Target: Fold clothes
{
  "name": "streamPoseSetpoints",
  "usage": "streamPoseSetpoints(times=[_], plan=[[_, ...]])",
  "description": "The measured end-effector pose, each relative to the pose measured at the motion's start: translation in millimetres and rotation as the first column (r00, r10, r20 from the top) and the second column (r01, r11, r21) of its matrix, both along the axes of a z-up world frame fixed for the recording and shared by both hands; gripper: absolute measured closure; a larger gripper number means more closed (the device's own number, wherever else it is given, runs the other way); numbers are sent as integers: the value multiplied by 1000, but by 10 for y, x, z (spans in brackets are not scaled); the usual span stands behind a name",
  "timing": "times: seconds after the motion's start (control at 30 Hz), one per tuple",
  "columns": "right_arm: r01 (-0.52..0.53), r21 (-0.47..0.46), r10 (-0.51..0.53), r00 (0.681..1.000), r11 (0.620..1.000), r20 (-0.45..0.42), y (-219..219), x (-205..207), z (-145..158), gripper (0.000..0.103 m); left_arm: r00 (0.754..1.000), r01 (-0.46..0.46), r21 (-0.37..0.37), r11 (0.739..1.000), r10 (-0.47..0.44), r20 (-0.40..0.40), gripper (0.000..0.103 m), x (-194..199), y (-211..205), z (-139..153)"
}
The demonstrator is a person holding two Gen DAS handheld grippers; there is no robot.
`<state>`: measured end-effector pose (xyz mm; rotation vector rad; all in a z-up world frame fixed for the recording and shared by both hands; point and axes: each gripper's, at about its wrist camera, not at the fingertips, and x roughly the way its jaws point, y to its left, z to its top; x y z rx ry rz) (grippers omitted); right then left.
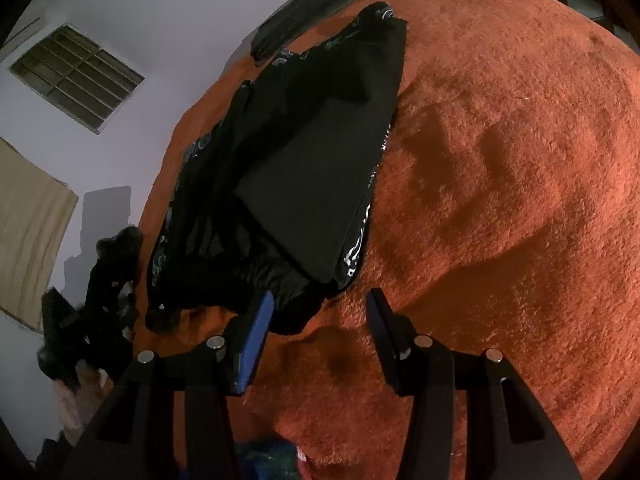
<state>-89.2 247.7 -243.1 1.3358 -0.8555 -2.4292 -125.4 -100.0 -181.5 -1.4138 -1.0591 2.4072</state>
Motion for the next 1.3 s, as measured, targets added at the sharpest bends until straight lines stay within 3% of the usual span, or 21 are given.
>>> streamPoseSetpoints(times=[0.07, 0.1, 0.23, 0.33, 0.5, 0.6, 0.67, 0.73, 0.8, 0.9, 1.03, 1.17, 1.3], plan=[[0, -3, 1, 1000, 1000, 5, -5, -2, -17, 56, 997, 23, -144, 989, -12, 74, 72, -116, 57, 24], [0, -3, 0, 1000, 1000, 7, -11, -7, -25, 56, 995, 32, -182, 983, -14, 99, 72, -143, 63, -7], [-1, -3, 1, 1000, 1000, 21, -31, -25, -62, 56, 984, 3, -254, 967, 43, 174, 72, -190, -50, -250], [-3, -3, 3, 1000, 1000, 28, -51, -28, -88, 56, 978, -12, -228, 973, 59, 198, 72, -166, -130, -390], [-3, -4, 3, 999, 1000, 37, -47, -51, -126, 56, 976, 57, -288, 956, 8, 219, 72, -161, 3, -458], [-6, -4, 6, 999, 1000, 43, -40, -59, -148, 56, 985, 67, -208, 976, -31, 170, 72, -135, 31, -453], [-6, -7, 6, 999, 1000, 47, -37, -64, -161, 56, 990, 51, -200, 979, -23, 142, 89, -90, 16, -442], [-10, -8, 10, 999, 1000, 44, -35, -63, -159, 56, 993, 3, -159, 987, 16, 117, 93, 1, -86, -441], [-15, -1, 15, 999, 1000, 38, -29, -52, -146, 56, 995, -70, -68, 995, 75, 71, 94, 161, -260, -419], [-2, 31, 1, 1000, 1000, 24, -4, -41, -121, 56, 990, -137, 88, 987, 140, -26, 94, 465, -553, -415], [14, -17, -13, 999, 1000, 53, 61, -70, -198, 56, 981, -174, 77, 982, 165, 103, 93, 574, -657, -798], [25, -21, -24, 999, 999, 47, 121, -71, -188, 56, 982, -167, 69, 984, 160, 103, 87, 630, -633, -747], [30, -52, -27, 998, 998, 60, 155, -108, -224, 56, 984, -168, 85, 982, 162, 74, 66, 633, -648, -602]])
